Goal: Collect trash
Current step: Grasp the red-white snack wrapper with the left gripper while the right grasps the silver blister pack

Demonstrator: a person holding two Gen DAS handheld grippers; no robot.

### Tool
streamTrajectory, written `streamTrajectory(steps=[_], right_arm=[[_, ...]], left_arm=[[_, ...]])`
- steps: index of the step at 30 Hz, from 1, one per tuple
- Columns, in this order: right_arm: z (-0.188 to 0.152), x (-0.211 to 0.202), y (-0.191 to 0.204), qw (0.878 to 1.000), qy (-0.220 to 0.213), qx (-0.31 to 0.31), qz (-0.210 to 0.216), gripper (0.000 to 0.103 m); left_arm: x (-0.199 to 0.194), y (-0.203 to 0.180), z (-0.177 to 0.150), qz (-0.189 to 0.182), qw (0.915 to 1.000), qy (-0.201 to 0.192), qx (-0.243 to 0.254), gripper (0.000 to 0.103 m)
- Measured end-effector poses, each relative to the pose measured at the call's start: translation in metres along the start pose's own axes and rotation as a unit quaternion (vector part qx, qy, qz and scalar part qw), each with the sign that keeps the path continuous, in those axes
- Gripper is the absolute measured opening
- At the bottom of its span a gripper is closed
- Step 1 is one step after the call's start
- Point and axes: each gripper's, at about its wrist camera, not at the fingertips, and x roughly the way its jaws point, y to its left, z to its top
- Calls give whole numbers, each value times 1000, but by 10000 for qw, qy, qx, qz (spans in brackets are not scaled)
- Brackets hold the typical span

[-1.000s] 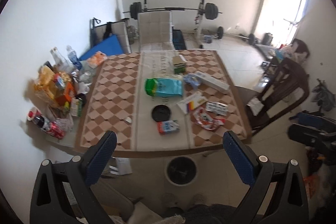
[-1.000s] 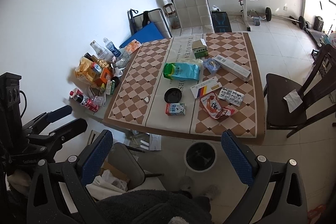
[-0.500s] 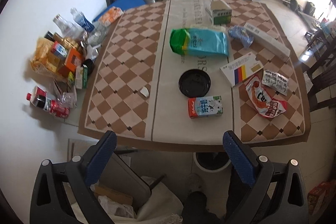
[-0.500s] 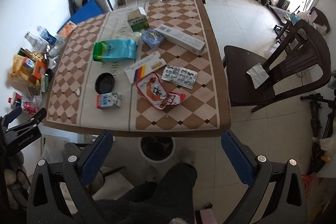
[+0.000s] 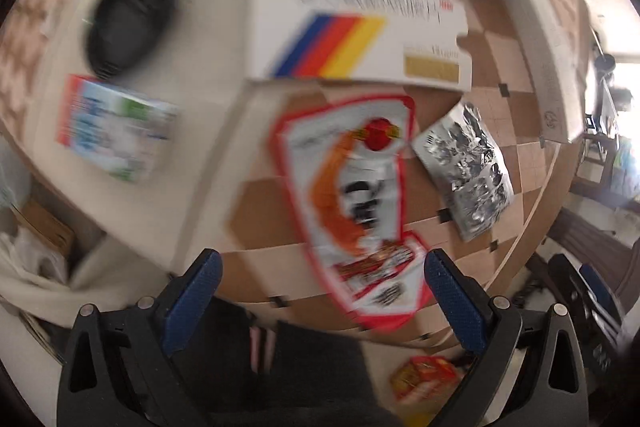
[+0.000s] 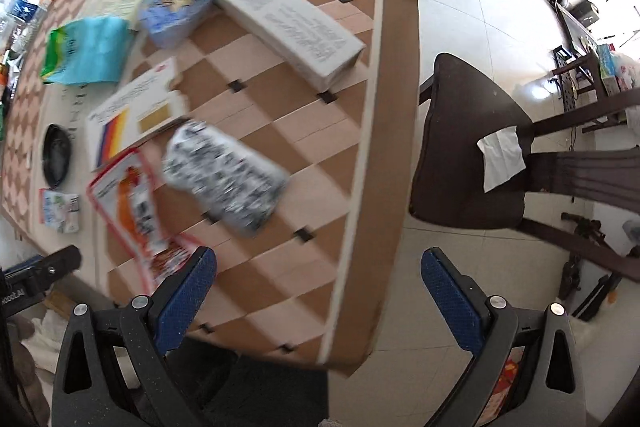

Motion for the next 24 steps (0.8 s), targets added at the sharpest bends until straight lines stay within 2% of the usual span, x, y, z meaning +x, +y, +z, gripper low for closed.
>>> streamTrajectory(steps=[2,4,6,8,11,14,16,20,24], right_arm=[[10,10,-13,10000,71,32,4,103],[17,17,-24,9999,133,46,5,103],[22,22,-32,9998,195,43,77,103],[24,23,-35,9995,237,-32,217,103],[27,25,-25,9980,253,-368,454,103],[30,31,1,9945,281,-792,627,103],[31,35,23,9914,260,-1109,650,103],[34,50,65,9829,263,-1714,614,103],[28,67,96,9746,448,-2164,376,102]], left_arm=[[20,-11,6,-24,9996,221,-193,102],[30,-18,9,101,9993,250,-276,88],[27,-21,7,267,9994,98,-217,82],[20,-23,4,526,9985,-117,123,63],[6,-23,-2,762,9935,-325,782,52],[-4,-6,-5,1220,9864,-447,1004,51],[-10,14,-4,1080,9896,-454,838,51],[-15,29,-1,845,9942,-407,528,61],[-14,41,3,739,9957,-467,301,60]])
